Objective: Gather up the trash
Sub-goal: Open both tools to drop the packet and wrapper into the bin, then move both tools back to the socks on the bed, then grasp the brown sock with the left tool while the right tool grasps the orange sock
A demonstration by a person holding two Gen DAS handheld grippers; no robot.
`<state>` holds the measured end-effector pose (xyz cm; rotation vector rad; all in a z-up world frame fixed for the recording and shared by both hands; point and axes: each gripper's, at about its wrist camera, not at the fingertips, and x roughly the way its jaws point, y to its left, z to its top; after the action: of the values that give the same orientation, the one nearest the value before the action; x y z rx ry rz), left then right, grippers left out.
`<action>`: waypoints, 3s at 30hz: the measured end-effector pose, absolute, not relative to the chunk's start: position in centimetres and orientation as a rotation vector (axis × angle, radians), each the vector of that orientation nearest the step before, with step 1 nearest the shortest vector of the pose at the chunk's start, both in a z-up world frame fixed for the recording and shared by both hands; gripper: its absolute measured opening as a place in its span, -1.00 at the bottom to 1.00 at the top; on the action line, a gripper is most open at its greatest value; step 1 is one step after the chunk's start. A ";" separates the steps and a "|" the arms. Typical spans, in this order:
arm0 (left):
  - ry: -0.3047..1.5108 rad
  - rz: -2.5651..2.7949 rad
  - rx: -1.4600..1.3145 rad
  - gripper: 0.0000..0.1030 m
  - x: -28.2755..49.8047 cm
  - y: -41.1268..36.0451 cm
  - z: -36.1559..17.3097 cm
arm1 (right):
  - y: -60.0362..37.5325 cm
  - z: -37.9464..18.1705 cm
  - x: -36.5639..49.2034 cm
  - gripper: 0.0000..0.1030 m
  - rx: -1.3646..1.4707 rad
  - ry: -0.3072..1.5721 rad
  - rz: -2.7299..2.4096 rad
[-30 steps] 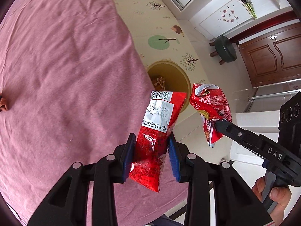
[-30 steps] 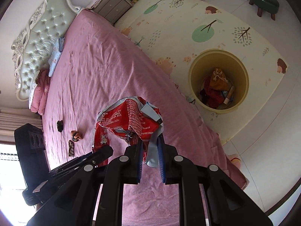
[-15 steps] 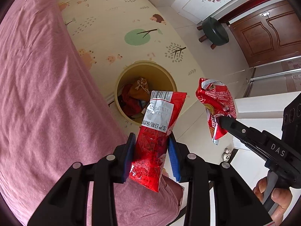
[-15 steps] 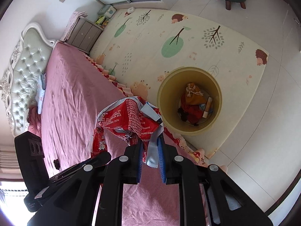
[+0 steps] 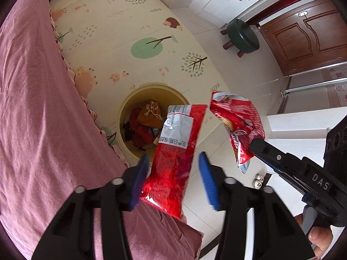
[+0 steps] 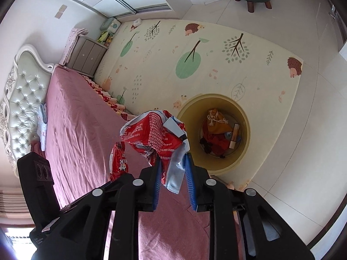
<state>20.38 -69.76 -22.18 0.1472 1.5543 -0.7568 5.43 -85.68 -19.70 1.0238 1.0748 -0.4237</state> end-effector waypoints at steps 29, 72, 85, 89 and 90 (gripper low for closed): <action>1.489 -0.678 0.058 0.50 19.1 -54.6 -17.7 | -72.5 -15.9 9.2 -0.18 0.859 1.160 -0.209; 1.427 -0.110 -0.209 0.62 20.3 -8.9 -18.8 | -30.2 -16.0 21.4 0.21 0.359 1.385 0.291; 1.496 -0.026 -0.213 0.62 26.0 -4.5 -23.9 | -27.1 -21.1 26.4 0.33 0.315 1.483 0.295; 1.522 -0.011 -0.218 0.62 27.4 -3.7 -25.6 | -26.2 -22.2 27.7 0.34 0.293 1.499 0.299; 1.530 -0.011 -0.216 0.62 27.7 -3.6 -26.0 | -26.1 -22.4 28.0 0.34 0.290 1.502 0.300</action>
<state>27.68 -3.58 -25.98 -0.2157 1.5295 -0.0107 28.02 -26.08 -22.42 0.2899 1.5015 0.3001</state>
